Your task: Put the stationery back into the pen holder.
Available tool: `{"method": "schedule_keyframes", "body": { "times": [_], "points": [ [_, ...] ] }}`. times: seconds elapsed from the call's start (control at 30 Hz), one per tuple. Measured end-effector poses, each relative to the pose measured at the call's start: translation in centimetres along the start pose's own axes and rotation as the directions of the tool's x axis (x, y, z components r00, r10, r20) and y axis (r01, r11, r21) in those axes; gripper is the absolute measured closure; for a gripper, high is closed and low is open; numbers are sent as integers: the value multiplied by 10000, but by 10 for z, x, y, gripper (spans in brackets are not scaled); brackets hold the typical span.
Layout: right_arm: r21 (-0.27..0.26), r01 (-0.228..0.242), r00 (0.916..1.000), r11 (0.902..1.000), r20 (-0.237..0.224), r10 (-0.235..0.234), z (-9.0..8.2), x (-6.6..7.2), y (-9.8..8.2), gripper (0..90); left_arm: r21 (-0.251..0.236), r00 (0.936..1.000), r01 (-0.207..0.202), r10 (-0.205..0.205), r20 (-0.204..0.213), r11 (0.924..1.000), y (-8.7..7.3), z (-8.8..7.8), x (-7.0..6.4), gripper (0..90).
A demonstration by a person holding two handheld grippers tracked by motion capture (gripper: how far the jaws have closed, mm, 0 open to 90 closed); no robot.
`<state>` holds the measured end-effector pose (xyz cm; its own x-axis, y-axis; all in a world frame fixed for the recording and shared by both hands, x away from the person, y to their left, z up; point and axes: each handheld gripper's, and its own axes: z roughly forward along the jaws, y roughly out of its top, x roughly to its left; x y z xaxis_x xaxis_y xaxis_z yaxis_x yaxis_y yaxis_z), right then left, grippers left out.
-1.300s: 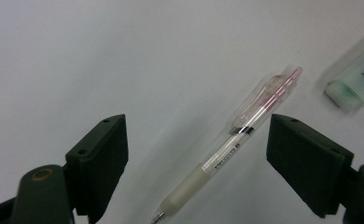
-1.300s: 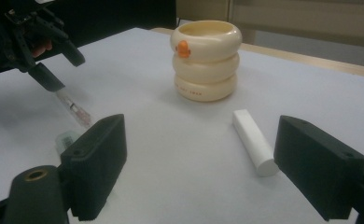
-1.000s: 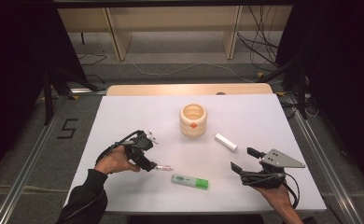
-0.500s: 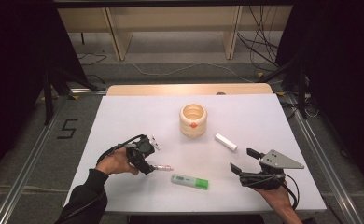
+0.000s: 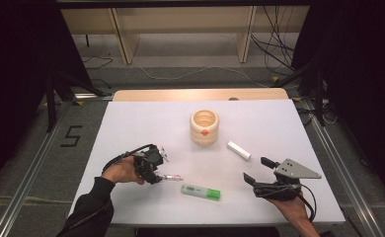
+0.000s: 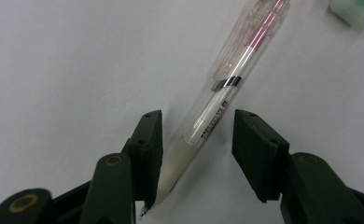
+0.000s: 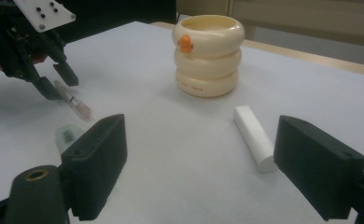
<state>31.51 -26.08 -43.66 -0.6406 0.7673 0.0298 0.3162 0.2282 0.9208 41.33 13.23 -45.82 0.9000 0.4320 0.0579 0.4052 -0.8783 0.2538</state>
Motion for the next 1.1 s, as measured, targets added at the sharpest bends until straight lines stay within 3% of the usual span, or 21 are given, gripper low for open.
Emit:
{"method": "schedule_keyframes", "body": {
  "times": [0.4, 0.53, 0.63, 0.77, 0.9, 0.93, 1.1],
  "points": [
    [44, 32, 10000, 10000, -34, -31, 0, 1, -1, 184, 355, 9987, -223, 207, 464, 9991, 1, 3, 3, 645],
    [74, 26, 10000, 10000, -22, -26, 0, 1, -1, 184, 578, 9967, -568, 532, 621, 9967, 3, 2, 2, 718],
    [54, 24, 10000, 10000, -25, -24, 0, 1, -1, 184, 473, 9953, -626, 589, 774, 9969, 3, 3, 1, 778],
    [40, 20, 10000, 10000, -19, -20, 0, 0, -1, 184, 576, 9945, -643, 591, 870, 9963, 4, 2, 3, 792],
    [17, 55, 10000, 10000, 2, -55, -1, 0, -1, 184, 463, 9951, -156, 110, 978, 9988, 4, 0, 7, 794],
    [17, 48, 10000, 10000, 3, -48, -1, 0, -1, 184, 280, 9937, 259, -288, 1079, 9993, 4, 0, 7, 794],
    [-2, 55, 10000, 10000, 17, -55, -1, 1, -1, 184, 187, 9879, 648, -667, 1401, 9977, 7, -8, 9, 794]
  ]
}}
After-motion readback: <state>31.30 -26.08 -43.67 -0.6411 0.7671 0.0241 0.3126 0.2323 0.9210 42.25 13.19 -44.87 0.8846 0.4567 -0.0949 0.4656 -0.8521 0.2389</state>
